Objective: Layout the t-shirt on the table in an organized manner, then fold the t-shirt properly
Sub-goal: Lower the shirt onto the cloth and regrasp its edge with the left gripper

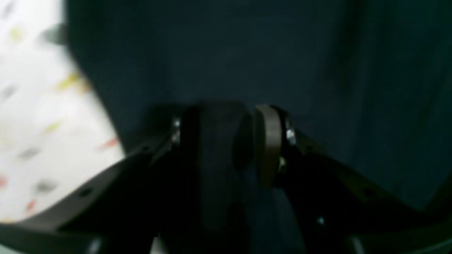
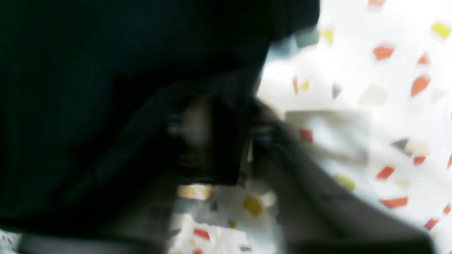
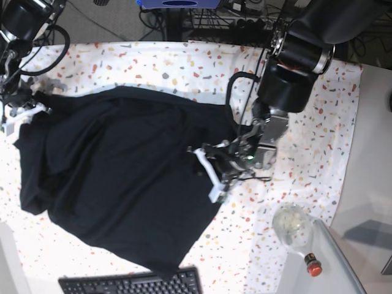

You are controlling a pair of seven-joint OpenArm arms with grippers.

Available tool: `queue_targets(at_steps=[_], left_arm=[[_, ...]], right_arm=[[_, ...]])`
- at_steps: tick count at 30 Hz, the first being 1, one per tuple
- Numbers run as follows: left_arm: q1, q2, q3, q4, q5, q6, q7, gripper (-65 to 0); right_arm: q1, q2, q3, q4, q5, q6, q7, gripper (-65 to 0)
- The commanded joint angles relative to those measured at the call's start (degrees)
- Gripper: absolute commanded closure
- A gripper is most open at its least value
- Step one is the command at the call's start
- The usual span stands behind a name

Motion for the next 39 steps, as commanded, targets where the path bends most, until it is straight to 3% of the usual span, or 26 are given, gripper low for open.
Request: queue_targets(at_steps=[1, 5, 11, 15, 20, 25, 28, 30, 33, 35, 39], left_arm=[[1.15, -1.18, -1.61, 2.27, 1.51, 1.12, 1.49, -25.0], [9.06, -4.08, -5.13, 12.56, 3.00, 1.12, 1.49, -25.0], [17.41, -4.60, -9.79, 22.14, 5.99, 1.12, 1.49, -25.0], [19.43, -4.34, -11.63, 25.22, 7.31, 1.12, 2.02, -25.0], [19.08, -4.52, -11.81, 30.76, 7.04, 1.12, 10.19, -25.0], [19.08, -4.60, -11.90, 39.02, 7.04, 1.12, 13.53, -25.0], [18.29, -4.16, -11.37, 41.31, 7.04, 1.12, 15.38, -25.0], [18.03, -2.14, -11.10, 41.31, 7.04, 1.12, 16.44, -25.0], [19.52, 1.29, -10.93, 41.04, 7.57, 1.12, 16.70, -25.0], [20.67, 2.52, -10.58, 40.08, 7.66, 1.12, 16.35, -25.0], [20.93, 2.25, -9.35, 34.45, 7.66, 1.12, 16.17, -25.0]], right_arm=[[-1.21, 1.65, 0.40, 2.47, -0.60, 0.35, -2.83, 0.0], [-5.87, 1.65, 2.77, 12.31, -0.51, 0.35, -8.37, 0.0], [-11.06, -2.74, 4.62, 26.73, -0.60, 0.35, -16.11, 0.0], [-11.59, -5.03, 4.18, 30.42, -0.78, 0.35, -21.29, 0.0], [-10.36, -5.20, 4.44, 28.75, -0.87, -0.09, -27.01, 0.0], [-13.52, -4.94, 3.92, 36.40, -1.04, -0.09, -27.53, 0.0], [-15.10, -5.03, 3.92, 41.94, -0.95, 0.09, -27.01, -17.4], [-15.19, -5.03, 4.00, 44.05, -0.95, 0.00, -22.96, -27.6], [-14.05, -4.59, 4.00, 44.40, -1.04, -0.09, -17.25, -29.4], [-11.94, -3.97, 4.00, 44.31, -1.13, -0.09, -16.98, -30.0], [-4.29, 0.77, 1.02, 35.70, -1.13, -0.09, -15.58, -33.2]])
